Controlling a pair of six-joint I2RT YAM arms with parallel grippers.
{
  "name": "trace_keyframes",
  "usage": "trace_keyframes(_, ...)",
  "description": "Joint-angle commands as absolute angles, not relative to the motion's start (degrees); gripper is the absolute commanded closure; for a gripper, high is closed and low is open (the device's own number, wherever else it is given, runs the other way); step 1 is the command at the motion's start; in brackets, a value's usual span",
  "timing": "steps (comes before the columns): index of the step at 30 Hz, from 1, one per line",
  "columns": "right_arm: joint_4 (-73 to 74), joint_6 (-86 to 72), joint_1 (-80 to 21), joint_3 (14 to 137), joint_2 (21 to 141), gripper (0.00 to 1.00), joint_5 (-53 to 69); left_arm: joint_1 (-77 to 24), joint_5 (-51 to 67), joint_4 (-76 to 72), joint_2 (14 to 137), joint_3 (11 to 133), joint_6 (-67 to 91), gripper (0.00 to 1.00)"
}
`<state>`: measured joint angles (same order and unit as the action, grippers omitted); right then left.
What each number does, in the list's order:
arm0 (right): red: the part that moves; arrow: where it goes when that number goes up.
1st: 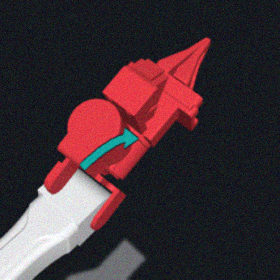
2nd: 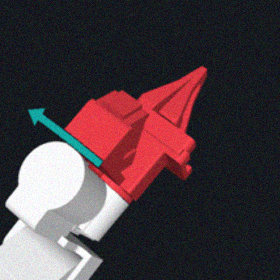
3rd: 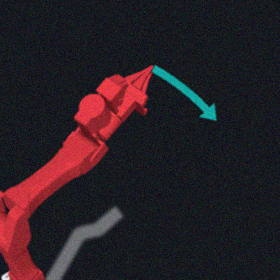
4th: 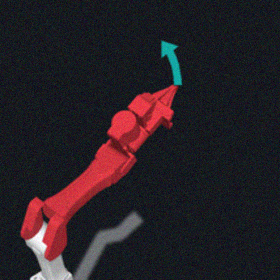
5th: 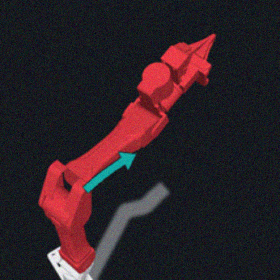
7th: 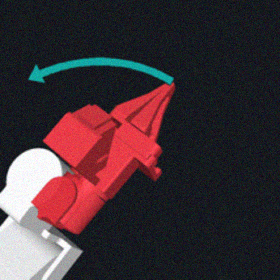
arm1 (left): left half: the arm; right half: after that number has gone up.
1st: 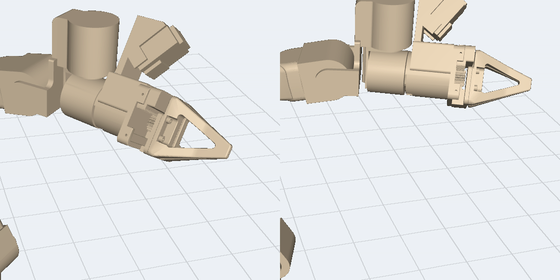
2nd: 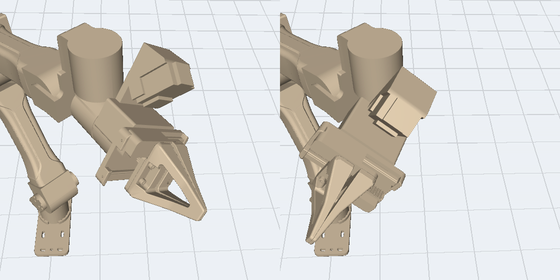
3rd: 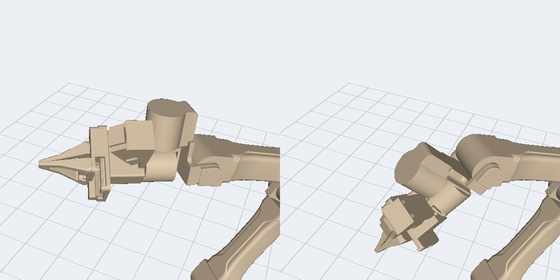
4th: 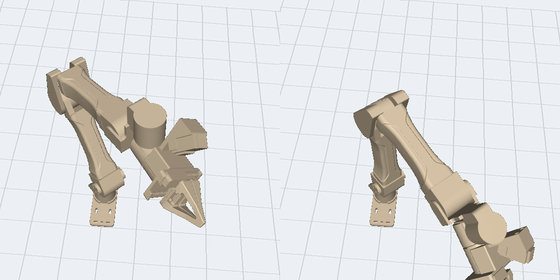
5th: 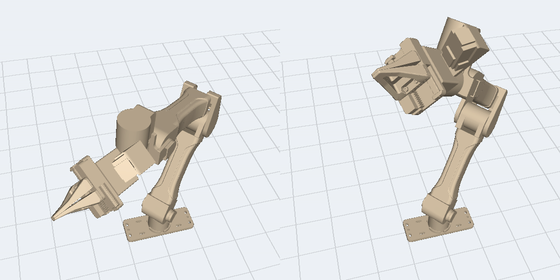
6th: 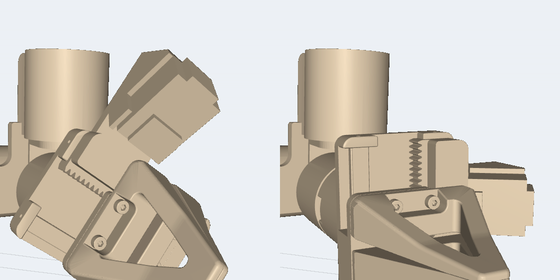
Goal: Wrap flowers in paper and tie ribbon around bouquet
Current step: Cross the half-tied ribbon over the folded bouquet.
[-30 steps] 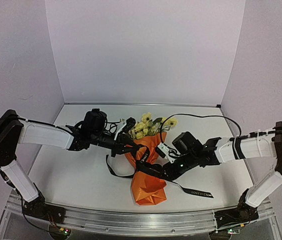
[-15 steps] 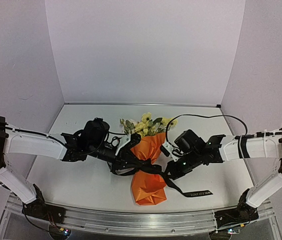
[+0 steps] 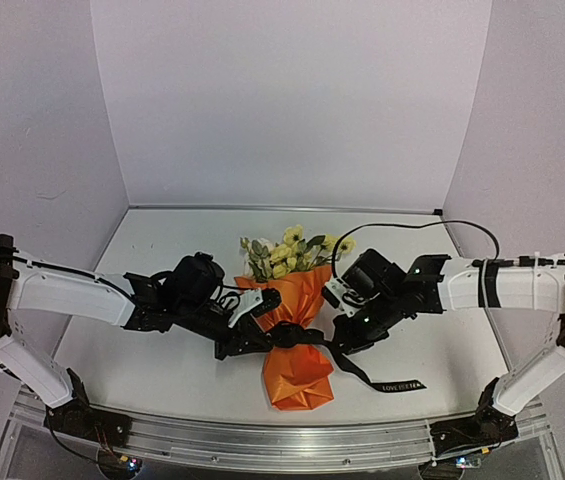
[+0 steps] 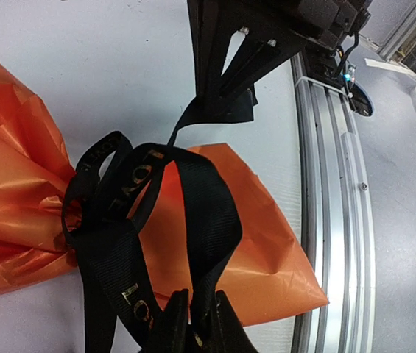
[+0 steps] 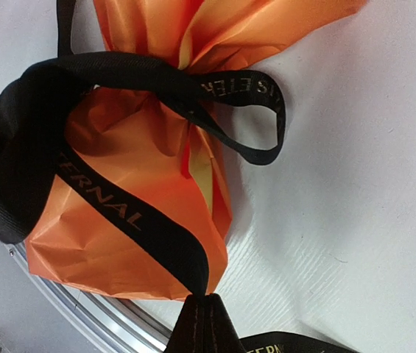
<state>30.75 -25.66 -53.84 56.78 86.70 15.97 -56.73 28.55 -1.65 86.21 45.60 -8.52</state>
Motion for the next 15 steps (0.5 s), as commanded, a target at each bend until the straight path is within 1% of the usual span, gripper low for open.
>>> trace_keyframes(1,33.6,-24.8,-54.9,59.9,88.6,1.0,14.8,-56.9,25.3,2.3,85.1,44.7,-7.0,0.82)
trace_keyframes(6,33.7,-24.2,-54.9,60.8,89.9,1.0,17.0,-56.9,23.7,2.2,82.4,43.8,-6.6,0.72)
trace_keyframes(15,33.7,-23.6,-55.5,62.6,91.6,1.0,18.7,-56.3,24.5,-1.1,68.7,40.7,-6.8,0.53)
